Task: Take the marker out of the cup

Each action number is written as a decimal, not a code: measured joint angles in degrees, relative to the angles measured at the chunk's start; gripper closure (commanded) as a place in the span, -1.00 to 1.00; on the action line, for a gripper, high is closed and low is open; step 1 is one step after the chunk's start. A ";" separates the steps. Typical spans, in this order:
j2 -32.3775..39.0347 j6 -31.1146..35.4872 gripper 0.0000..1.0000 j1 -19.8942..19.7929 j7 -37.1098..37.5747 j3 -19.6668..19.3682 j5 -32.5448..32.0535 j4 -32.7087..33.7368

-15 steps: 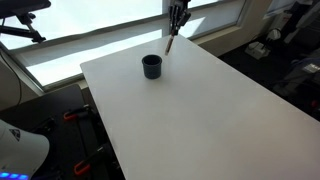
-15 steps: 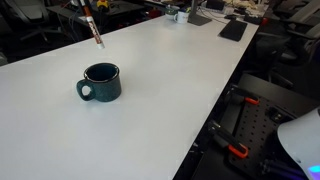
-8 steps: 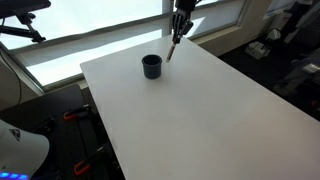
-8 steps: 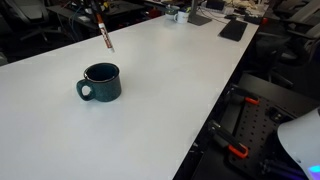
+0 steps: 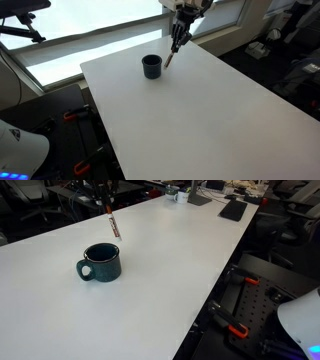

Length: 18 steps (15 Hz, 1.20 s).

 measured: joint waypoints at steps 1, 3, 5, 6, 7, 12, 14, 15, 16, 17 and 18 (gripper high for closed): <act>0.30 0.45 0.90 -0.12 0.00 0.00 0.26 -0.27; 1.05 1.35 0.90 -0.29 0.00 0.00 0.84 -0.75; 1.86 2.07 0.90 -0.42 0.00 0.00 1.35 -1.16; 2.33 2.36 0.90 -0.49 0.00 0.00 1.64 -1.22; 2.83 2.59 0.90 -0.58 0.00 0.01 1.93 -1.25; 5.11 3.81 0.90 -1.32 0.00 0.01 2.58 -1.56; 5.87 4.05 0.90 -1.64 -0.01 0.01 2.82 -1.63; 6.20 4.11 0.90 -1.75 -0.03 0.01 3.01 -1.64; 6.52 4.15 0.90 -1.83 -0.05 0.01 3.22 -1.64; 6.86 4.19 0.90 -1.88 -0.06 0.01 3.48 -1.64; 7.06 4.19 0.90 -1.93 -0.06 0.02 3.69 -1.64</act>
